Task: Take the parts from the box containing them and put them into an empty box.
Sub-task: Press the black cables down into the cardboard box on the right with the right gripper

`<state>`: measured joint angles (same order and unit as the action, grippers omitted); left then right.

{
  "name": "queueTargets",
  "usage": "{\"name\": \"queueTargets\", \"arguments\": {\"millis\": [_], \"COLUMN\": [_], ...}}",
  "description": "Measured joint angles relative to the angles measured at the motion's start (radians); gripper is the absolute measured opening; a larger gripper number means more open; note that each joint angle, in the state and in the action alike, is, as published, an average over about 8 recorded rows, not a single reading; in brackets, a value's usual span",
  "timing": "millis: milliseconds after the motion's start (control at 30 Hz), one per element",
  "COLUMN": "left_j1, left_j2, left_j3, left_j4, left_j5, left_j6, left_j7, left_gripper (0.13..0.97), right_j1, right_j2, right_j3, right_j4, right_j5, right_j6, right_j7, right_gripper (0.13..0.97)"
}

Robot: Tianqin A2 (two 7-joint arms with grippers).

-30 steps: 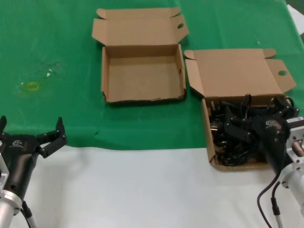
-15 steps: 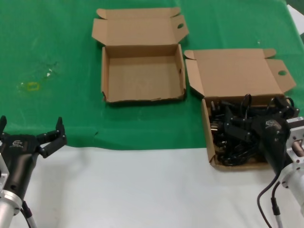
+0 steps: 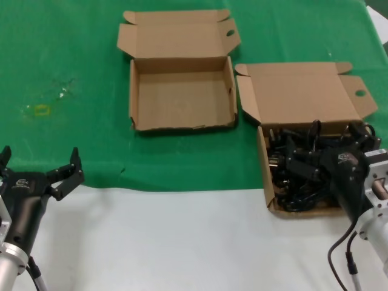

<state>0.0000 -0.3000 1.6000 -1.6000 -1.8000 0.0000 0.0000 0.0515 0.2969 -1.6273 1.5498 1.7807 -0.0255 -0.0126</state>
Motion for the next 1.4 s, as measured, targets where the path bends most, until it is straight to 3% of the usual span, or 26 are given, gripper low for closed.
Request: {"name": "queueTargets", "arguments": {"millis": [233, 467, 533, 700, 833, 1100, 1167, 1400], "left_j1": [0.0, 0.0, 0.0, 0.0, 0.0, 0.0, 0.0, 0.0], "left_j2": [0.0, 0.0, 0.0, 0.0, 0.0, 0.0, 0.0, 0.0], "left_j3": [0.0, 0.0, 0.0, 0.0, 0.0, 0.0, 0.0, 0.0], "left_j4": [0.0, 0.0, 0.0, 0.0, 0.0, 0.0, 0.0, 0.0], "left_j5": [0.0, 0.0, 0.0, 0.0, 0.0, 0.0, 0.0, 0.0], "left_j6": [0.0, 0.0, 0.0, 0.0, 0.0, 0.0, 0.0, 0.0], "left_j7": [0.0, 0.0, 0.0, 0.0, 0.0, 0.0, 0.0, 0.0], "left_gripper": [0.889, 0.765, 0.747, 0.614, 0.535, 0.333, 0.333, 0.252], "right_j1": [0.006, 0.072, 0.106, 0.233, 0.39, 0.745, 0.817, 0.969], "right_j2": [0.081, 0.326, 0.408, 0.585, 0.683, 0.724, 0.706, 0.6], "right_j3": [-0.062, -0.202, -0.235, -0.306, -0.391, -0.622, -0.662, -0.706], "right_j4": [0.024, 0.072, 0.084, 0.101, 0.077, -0.087, -0.143, -0.328], "right_j5": [0.026, 0.06, 0.032, -0.071, -0.106, -0.037, -0.039, -0.152], "right_j6": [0.032, 0.022, -0.019, -0.189, -0.357, -0.725, -0.815, -1.051], "right_j7": [0.011, 0.079, 0.133, 0.273, 0.298, 0.08, 0.014, -0.179], "right_gripper": [0.966, 0.966, 0.966, 0.966, 0.966, 0.966, 0.966, 0.966]}}
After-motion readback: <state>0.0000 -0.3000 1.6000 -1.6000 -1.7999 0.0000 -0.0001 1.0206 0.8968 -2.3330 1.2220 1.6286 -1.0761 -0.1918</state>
